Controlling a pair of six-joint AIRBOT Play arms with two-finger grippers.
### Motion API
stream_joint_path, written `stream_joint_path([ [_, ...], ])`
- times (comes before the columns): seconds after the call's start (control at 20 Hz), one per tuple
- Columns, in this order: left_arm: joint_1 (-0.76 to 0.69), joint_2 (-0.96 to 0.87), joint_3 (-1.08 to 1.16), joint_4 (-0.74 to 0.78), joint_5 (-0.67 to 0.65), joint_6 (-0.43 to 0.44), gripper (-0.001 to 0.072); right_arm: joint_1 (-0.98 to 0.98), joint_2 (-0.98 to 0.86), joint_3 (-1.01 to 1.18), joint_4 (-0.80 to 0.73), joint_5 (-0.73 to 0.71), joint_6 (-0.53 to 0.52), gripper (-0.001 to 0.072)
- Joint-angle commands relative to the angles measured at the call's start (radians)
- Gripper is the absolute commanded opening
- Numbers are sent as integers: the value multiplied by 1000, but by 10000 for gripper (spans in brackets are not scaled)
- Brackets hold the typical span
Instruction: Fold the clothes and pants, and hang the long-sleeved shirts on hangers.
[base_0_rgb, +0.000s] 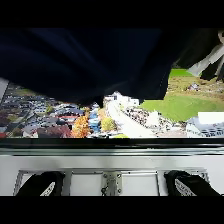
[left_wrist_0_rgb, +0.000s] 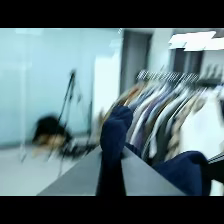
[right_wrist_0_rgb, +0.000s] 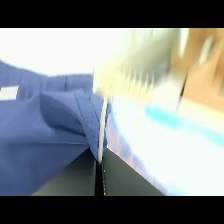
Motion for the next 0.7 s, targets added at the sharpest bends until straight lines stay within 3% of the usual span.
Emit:
stream_joint_path([
  [0.0, -137, -4, 76, -5, 124, 2, 10, -3, 116, 27, -3, -210, -2, 5],
  [0.25, -221, -130, 189, 2, 183, 4, 10, -3, 148, 26, -3, -264, 5, 5],
  [0.45, -137, -159, 85, 88, 259, 28, 10, -3, 100, 21, -3, -256, 34, 6],
  [0.65, 141, -198, -137, 130, 265, -154, 10, -3, -42, -22, -27, -234, 60, 6],
])
